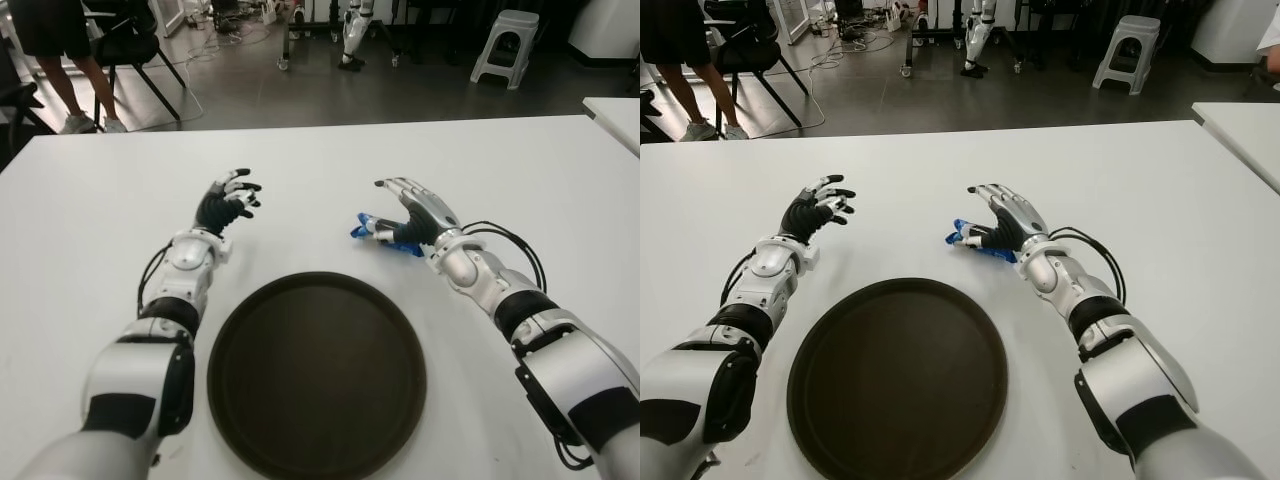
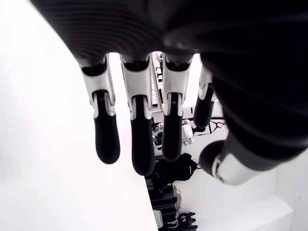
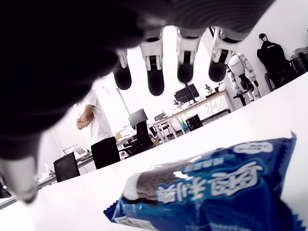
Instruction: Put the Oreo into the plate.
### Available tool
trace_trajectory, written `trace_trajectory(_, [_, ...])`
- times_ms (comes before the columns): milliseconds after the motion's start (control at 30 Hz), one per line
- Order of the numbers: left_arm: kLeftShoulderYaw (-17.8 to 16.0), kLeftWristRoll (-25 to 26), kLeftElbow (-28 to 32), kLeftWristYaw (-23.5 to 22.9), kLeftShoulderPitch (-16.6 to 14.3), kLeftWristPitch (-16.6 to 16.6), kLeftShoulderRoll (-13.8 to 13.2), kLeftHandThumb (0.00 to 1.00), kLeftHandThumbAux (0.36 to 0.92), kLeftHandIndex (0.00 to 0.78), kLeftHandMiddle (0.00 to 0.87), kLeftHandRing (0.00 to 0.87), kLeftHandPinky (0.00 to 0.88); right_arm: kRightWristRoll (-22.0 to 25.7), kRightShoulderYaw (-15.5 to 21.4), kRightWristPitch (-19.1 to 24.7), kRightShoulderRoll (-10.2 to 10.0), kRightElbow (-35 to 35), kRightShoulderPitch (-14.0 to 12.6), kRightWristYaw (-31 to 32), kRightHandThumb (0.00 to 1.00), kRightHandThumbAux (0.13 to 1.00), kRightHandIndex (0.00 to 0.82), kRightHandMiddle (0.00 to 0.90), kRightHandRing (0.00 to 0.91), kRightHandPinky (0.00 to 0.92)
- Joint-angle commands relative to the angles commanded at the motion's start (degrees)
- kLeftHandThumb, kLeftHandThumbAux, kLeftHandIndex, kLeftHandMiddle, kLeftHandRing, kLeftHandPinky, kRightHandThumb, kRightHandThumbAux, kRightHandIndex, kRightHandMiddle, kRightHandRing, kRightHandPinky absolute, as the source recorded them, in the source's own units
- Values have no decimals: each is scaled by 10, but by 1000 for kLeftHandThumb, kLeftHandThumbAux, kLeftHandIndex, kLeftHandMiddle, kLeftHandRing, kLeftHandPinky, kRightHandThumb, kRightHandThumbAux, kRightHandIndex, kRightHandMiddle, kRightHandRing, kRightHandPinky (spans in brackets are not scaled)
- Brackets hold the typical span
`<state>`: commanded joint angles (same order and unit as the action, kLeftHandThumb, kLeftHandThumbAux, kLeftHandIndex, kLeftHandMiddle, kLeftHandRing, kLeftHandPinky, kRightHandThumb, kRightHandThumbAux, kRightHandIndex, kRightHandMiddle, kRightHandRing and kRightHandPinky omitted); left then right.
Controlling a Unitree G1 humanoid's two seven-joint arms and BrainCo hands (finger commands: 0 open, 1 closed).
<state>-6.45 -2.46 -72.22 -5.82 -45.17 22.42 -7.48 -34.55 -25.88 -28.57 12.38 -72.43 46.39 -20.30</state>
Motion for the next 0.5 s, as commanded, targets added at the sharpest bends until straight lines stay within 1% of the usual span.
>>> trace_trajectory(33, [0, 1, 0, -1, 0, 0, 0, 200, 701, 187, 340, 421, 457, -2, -2, 2, 0, 0, 0, -5, 187, 494, 0, 0, 0, 9])
trace_trajectory(100, [-1, 1, 0, -2, 0, 0, 0, 199, 704, 188, 343, 426, 458, -5, -3, 5, 0, 0, 0, -10, 243, 459, 0, 0, 0, 16])
trace_trajectory(133, [-2, 2, 0, -3, 0, -1, 1, 199, 704, 188, 344, 427, 458, -9, -6, 8, 1, 1, 0, -18, 251, 454, 0, 0, 0, 17])
trace_trajectory(167, [-2, 3, 0, -4, 0, -2, 1, 197, 706, 189, 348, 431, 462, -13, -8, 10, 2, 2, 1, -26, 281, 430, 0, 0, 0, 24])
trace_trajectory(300, [-2, 2, 0, -4, -1, -4, 0, 188, 691, 185, 347, 429, 449, -27, -17, 17, 3, 3, 2, -46, 343, 361, 0, 0, 0, 31])
trace_trajectory(433, [0, -1, 0, -2, -1, -3, 0, 179, 686, 182, 343, 420, 433, -33, -19, 23, 3, 2, 3, -52, 377, 340, 0, 0, 0, 36])
trace_trajectory(500, [2, -3, 0, 0, -1, -2, -1, 178, 690, 181, 341, 420, 442, -36, -20, 28, 3, 2, 4, -53, 402, 338, 0, 0, 0, 41])
